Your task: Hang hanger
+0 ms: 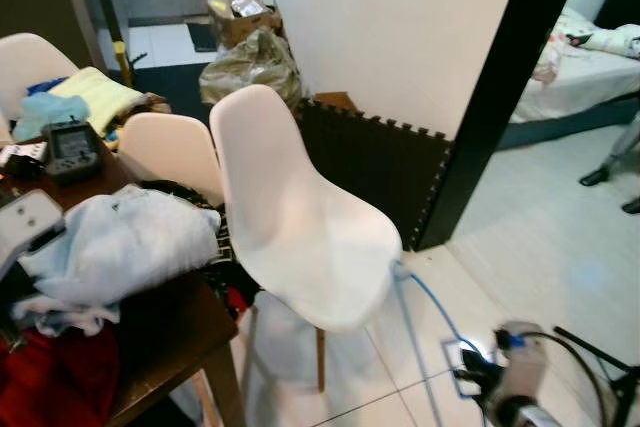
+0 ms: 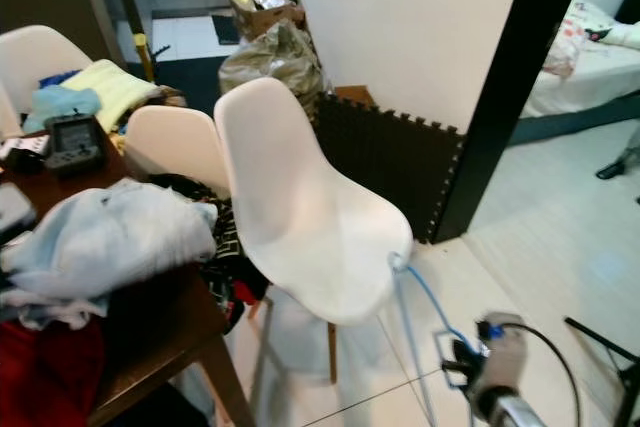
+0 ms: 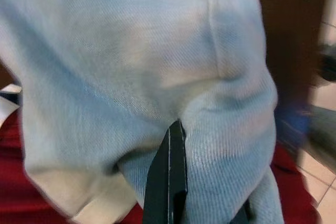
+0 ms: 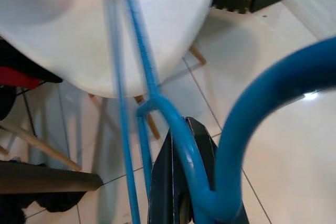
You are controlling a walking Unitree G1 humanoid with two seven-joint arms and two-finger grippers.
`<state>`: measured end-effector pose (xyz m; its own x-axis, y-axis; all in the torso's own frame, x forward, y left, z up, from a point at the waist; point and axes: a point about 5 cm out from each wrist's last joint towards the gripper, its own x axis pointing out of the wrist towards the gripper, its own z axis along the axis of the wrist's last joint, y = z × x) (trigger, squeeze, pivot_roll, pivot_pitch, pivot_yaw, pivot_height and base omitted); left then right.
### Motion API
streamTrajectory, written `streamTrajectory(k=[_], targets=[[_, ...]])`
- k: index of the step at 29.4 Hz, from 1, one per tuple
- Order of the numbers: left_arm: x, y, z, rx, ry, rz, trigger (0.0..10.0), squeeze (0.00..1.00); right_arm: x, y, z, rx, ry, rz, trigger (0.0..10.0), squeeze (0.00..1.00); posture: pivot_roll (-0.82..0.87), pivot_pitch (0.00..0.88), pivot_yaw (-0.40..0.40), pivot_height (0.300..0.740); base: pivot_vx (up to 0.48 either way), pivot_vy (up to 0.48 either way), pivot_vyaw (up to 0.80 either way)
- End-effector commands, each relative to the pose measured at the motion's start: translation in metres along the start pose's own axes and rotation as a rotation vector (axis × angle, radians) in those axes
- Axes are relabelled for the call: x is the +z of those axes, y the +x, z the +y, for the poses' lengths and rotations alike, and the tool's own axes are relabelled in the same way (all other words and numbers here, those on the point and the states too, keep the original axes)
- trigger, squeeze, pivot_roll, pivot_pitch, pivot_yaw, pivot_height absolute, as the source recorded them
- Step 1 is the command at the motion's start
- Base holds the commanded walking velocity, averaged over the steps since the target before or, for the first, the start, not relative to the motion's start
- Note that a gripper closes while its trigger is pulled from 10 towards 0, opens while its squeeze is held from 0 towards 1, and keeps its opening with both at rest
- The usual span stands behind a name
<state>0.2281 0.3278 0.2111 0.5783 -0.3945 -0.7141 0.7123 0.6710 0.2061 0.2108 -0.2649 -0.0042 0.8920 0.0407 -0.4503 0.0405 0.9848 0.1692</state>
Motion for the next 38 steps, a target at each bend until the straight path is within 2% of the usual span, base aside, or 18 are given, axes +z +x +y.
streamTrajectory(k=[1,2,5,7,16,17,19,20,21,26,28,30,31,32,35,36,37,38], targets=[[0.005,-0.005,-0.015,-0.138,0.055,0.009,10.0,0.0,0.0,0.003,0.006,0.018,0.011,0.002,10.0,0.0,0.07,0.054,-0.05,0.74,0.0,0.0,0.0],[0.008,-0.008,-0.025,-0.225,0.086,0.01,10.0,0.0,-0.001,0.003,0.006,0.017,0.011,0.002,10.0,0.0,0.07,0.054,-0.05,0.74,0.0,0.0,0.0],[0.015,-0.024,-0.032,-0.319,0.109,0.015,10.0,0.0,-0.001,0.004,0.006,0.015,0.013,0.004,10.0,0.0,0.08,0.053,-0.049,0.74,0.0,0.0,0.0],[0.019,-0.036,-0.029,-0.326,0.111,0.019,10.0,0.0,-0.001,0.004,0.006,0.015,0.014,0.006,10.0,0.0,0.08,0.052,-0.05,0.74,0.0,0.0,0.0],[0.02,-0.051,-0.028,-0.35,0.129,0.046,10.0,0.01,-0.001,0.005,0.005,0.014,0.015,0.009,10.0,0.0,0.09,0.051,-0.052,0.74,0.0,0.0,0.0],[0.013,-0.054,-0.026,-0.337,0.126,0.113,10.0,0.06,0.0,0.005,0.005,0.014,0.015,0.01,10.0,0.0,0.09,0.049,-0.049,0.74,0.0,0.0,0.0],[-0.018,-0.066,-0.013,-0.224,0.075,0.38,10.0,0.05,0.0,0.006,0.004,0.012,0.017,0.011,10.0,0.0,0.09,0.048,-0.049,0.74,0.0,0.0,0.0],[-0.018,-0.066,-0.013,-0.224,0.075,0.38,10.0,0.05,0.0,0.006,0.004,0.012,0.017,0.011,10.0,0.0,0.09,0.048,-0.049,0.74,0.0,0.0,0.0],[-0.033,-0.073,-0.007,-0.161,0.047,0.497,10.0,0.05,0.0,0.006,0.004,0.012,0.018,0.012,10.0,0.0,0.09,0.048,-0.05,0.74,0.0,0.0,0.0],[-0.047,-0.083,-0.002,-0.096,0.02,0.607,10.0,0.05,0.0,0.006,0.004,0.013,0.018,0.012,10.0,0.0,0.1,0.049,-0.051,0.74,0.0,0.0,0.0],[-0.055,-0.088,0.011,0.041,0.025,0.667,10.0,0.04,0.0,0.006,0.005,0.014,0.019,0.011,10.0,0.0,0.09,0.051,-0.049,0.74,0.0,0.0,0.0],[-0.057,-0.089,0.015,0.089,0.031,0.684,10.0,0.05,0.0,0.006,0.005,0.014,0.019,0.01,10.0,0.0,0.09,0.05,-0.048,0.74,0.0,0.0,0.0],[-0.058,-0.088,0.019,0.125,0.041,0.683,10.0,0.09,0.0,0.006,0.005,0.014,0.02,0.01,10.0,0.0,0.09,0.05,-0.048,0.74,0.0,0.0,0.0],[-0.057,-0.085,0.02,0.132,0.051,0.675,10.0,0.42,0.0,0.005,0.005,0.014,0.02,0.009,10.0,0.0,0.09,0.05,-0.046,0.74,0.0,0.0,0.0],[-0.057,-0.085,0.02,0.132,0.051,0.675,10.0,0.42,0.0,0.005,0.005,0.014,0.02,0.009,10.0,0.0,0.09,0.05,-0.046,0.74,0.0,0.0,0.0],[-0.055,-0.082,0.021,0.139,0.064,0.662,10.0,0.93,0.0,0.005,0.005,0.013,0.02,0.009,10.0,0.0,0.09,0.05,-0.046,0.74,0.0,0.0,0.0],[-0.055,-0.082,0.021,0.139,0.064,0.662,10.0,0.93,0.0,0.005,0.005,0.013,0.02,0.009,10.0,0.0,0.09,0.05,-0.046,0.74,0.0,0.0,0.0],[-0.052,-0.081,0.026,0.184,0.098,0.648,10.0,1.0,0.0,0.005,0.005,0.013,0.02,0.008,10.0,0.0,0.09,0.051,-0.046,0.74,0.0,0.0,0.0]])
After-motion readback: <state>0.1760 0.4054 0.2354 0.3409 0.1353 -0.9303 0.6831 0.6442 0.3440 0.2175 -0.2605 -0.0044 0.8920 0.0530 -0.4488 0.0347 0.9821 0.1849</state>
